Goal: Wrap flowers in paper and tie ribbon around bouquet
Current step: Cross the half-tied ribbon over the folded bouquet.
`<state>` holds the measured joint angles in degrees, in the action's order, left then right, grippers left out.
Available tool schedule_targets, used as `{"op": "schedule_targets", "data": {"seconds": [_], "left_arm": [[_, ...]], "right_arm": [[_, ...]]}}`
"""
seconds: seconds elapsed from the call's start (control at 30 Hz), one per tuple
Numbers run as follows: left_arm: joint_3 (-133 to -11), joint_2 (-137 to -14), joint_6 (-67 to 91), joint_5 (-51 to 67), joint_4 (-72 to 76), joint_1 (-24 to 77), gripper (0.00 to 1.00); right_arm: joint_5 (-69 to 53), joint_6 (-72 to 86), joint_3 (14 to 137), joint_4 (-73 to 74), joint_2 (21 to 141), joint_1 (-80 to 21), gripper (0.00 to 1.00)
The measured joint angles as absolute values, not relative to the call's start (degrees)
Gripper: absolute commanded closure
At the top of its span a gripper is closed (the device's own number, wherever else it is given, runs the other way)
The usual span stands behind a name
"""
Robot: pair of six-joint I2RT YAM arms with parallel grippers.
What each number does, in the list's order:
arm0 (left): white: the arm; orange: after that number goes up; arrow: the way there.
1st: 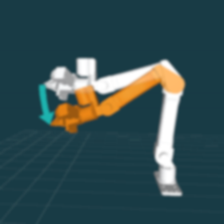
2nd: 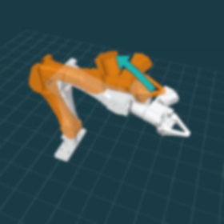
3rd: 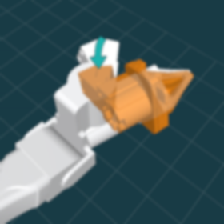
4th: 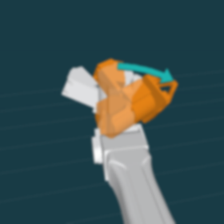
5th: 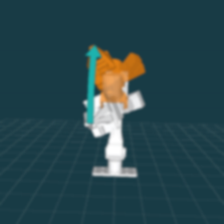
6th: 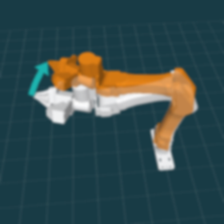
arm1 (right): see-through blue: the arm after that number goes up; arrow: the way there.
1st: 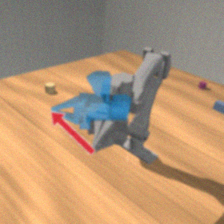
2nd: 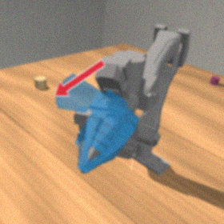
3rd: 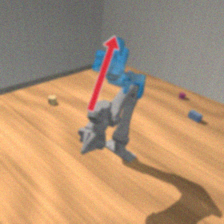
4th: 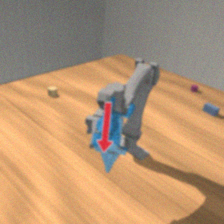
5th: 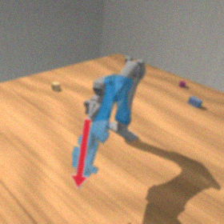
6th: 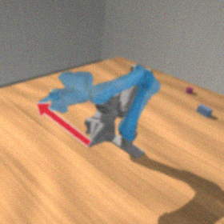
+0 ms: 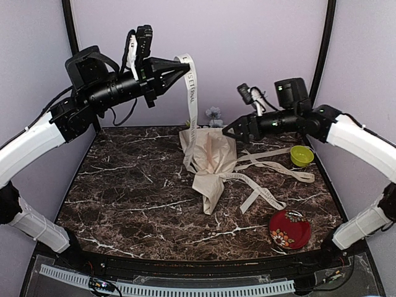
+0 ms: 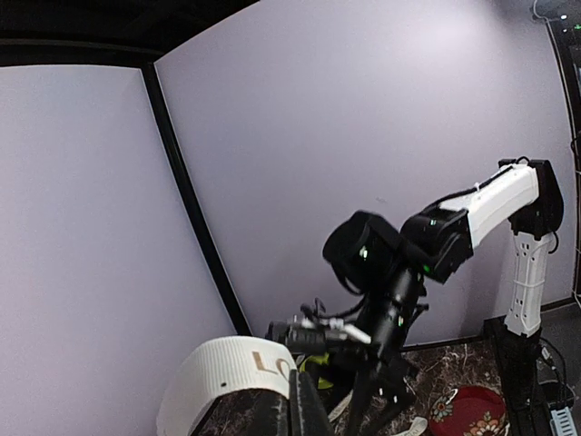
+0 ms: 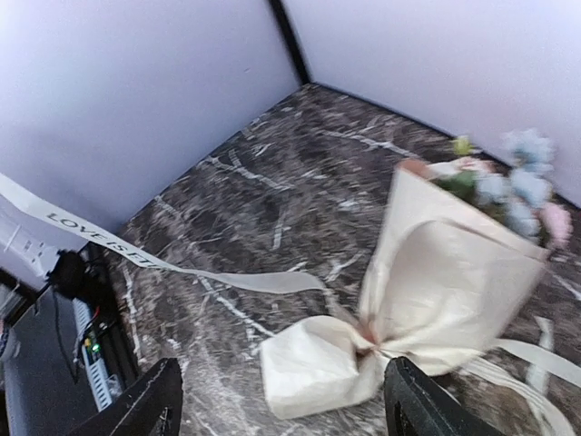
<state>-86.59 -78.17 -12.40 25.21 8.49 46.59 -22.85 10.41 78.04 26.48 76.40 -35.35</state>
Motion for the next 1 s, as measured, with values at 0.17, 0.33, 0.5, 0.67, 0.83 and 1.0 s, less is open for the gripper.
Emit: {"op": "schedule_targets", "data": {"seconds": [0.17, 0.33, 0.5, 0.67, 0.83, 1.0], "left_arm": [[-87.59, -77.91, -11.4, 19.44, 11.7, 47.53, 1.0], [-87.81, -77.73, -11.29, 14.35, 13.78, 47.48, 1.0], [-87.83, -77.73, -11.29, 12.88, 14.41, 47.48, 1.0], [-87.94, -77.73, -11.29, 12.62, 14.85, 47.48, 1.0], [-88.18, -77.73, -11.42, 12.53, 15.0, 47.48, 1.0], [-90.94, -77.76, -11.79, 14.04, 13.17, 47.48, 1.0]], "right_arm": [[-28.99, 5.76, 77.56, 16.88, 88.97, -42.78, 0.13], [-30.37, 4.51, 78.26, 9.37, 97.45, -44.62, 0.15], [-28.49, 6.26, 78.5, 3.55, 102.3, -45.34, 0.21], [-25.56, 7.79, 78.52, -1.67, 102.76, -45.67, 0.18], [-29.95, 3.51, 79.18, 1.54, 102.76, -44.49, 0.09], [-34.59, -4.97, 82.28, 12.21, 102.74, -41.54, 0.03]]}}
